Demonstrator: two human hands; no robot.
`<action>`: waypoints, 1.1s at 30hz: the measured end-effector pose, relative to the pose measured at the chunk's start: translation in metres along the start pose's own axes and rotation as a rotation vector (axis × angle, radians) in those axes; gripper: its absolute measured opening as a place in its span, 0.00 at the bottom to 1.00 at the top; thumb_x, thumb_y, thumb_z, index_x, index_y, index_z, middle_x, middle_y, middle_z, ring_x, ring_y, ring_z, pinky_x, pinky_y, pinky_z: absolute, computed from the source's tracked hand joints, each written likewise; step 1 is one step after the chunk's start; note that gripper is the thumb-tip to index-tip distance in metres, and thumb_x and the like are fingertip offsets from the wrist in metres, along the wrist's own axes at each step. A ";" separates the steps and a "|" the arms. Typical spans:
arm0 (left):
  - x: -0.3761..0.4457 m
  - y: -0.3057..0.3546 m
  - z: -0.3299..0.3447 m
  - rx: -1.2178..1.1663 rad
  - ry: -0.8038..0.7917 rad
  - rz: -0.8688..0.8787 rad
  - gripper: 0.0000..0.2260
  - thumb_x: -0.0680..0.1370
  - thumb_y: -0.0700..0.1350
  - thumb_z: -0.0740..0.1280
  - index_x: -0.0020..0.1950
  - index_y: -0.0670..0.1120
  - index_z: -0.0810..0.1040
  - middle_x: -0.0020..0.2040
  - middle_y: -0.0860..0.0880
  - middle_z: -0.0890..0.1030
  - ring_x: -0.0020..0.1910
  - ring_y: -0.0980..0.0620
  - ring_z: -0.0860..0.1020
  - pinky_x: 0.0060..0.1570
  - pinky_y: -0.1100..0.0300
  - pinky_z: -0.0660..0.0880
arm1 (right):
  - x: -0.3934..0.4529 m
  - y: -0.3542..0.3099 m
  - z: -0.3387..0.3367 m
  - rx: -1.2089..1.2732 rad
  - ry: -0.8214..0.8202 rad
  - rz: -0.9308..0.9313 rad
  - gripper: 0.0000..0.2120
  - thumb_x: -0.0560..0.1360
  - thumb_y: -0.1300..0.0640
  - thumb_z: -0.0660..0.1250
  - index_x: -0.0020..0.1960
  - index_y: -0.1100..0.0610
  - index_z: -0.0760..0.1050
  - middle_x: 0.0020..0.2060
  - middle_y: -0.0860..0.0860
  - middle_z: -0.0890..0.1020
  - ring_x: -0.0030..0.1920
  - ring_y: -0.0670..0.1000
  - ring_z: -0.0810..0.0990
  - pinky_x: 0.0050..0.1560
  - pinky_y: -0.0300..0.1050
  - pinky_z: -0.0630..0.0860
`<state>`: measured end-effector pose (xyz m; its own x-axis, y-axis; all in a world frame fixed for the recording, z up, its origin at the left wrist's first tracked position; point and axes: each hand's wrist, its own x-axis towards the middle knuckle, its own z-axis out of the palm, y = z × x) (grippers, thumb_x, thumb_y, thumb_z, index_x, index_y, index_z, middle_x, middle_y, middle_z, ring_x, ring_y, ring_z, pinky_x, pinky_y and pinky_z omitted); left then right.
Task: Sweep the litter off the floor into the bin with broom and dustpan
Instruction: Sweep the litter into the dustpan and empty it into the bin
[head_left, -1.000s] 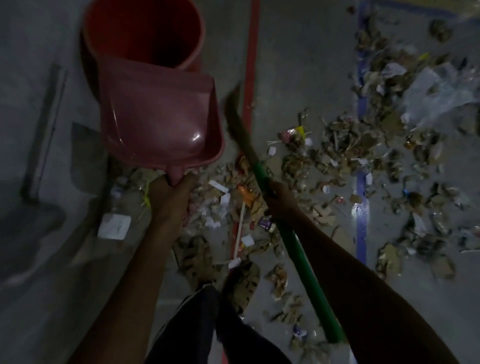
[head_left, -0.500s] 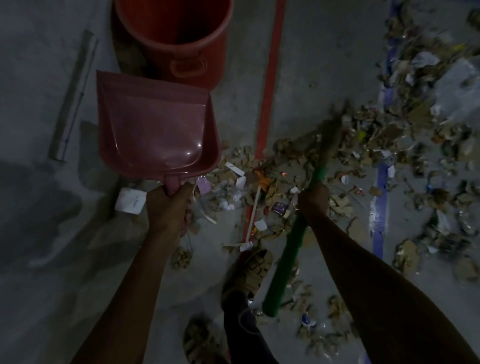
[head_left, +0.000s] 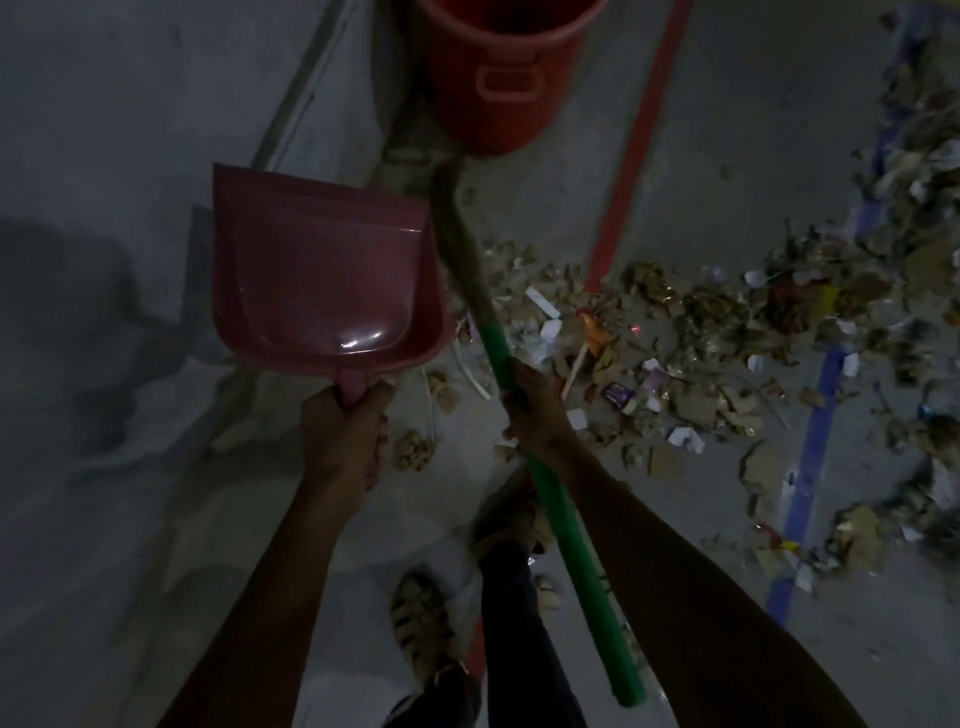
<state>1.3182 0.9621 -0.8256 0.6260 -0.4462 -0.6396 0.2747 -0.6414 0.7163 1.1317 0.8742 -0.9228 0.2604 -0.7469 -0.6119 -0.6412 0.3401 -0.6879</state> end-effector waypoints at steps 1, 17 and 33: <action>0.000 -0.004 -0.009 -0.012 0.011 -0.004 0.12 0.77 0.48 0.73 0.42 0.41 0.76 0.28 0.45 0.74 0.17 0.55 0.67 0.20 0.68 0.60 | 0.002 -0.003 0.013 -0.011 -0.048 0.037 0.25 0.82 0.60 0.58 0.78 0.50 0.60 0.48 0.51 0.78 0.32 0.52 0.82 0.29 0.48 0.82; 0.002 -0.048 -0.099 -0.156 0.062 -0.066 0.16 0.78 0.50 0.74 0.39 0.42 0.74 0.26 0.46 0.69 0.18 0.53 0.65 0.22 0.67 0.58 | -0.019 0.012 0.048 -0.328 0.408 0.024 0.19 0.81 0.63 0.59 0.72 0.62 0.67 0.69 0.59 0.68 0.57 0.58 0.76 0.51 0.49 0.78; 0.005 -0.093 -0.146 -0.120 0.095 -0.108 0.15 0.76 0.48 0.75 0.35 0.42 0.75 0.28 0.41 0.75 0.21 0.50 0.68 0.25 0.62 0.62 | 0.040 -0.072 0.120 -0.015 -0.087 0.317 0.20 0.82 0.65 0.59 0.73 0.57 0.65 0.45 0.55 0.76 0.37 0.53 0.81 0.30 0.43 0.79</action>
<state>1.4024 1.1107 -0.8540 0.6528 -0.3138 -0.6895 0.4254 -0.6012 0.6764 1.2746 0.8886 -0.9442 0.1064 -0.5529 -0.8264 -0.7109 0.5388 -0.4520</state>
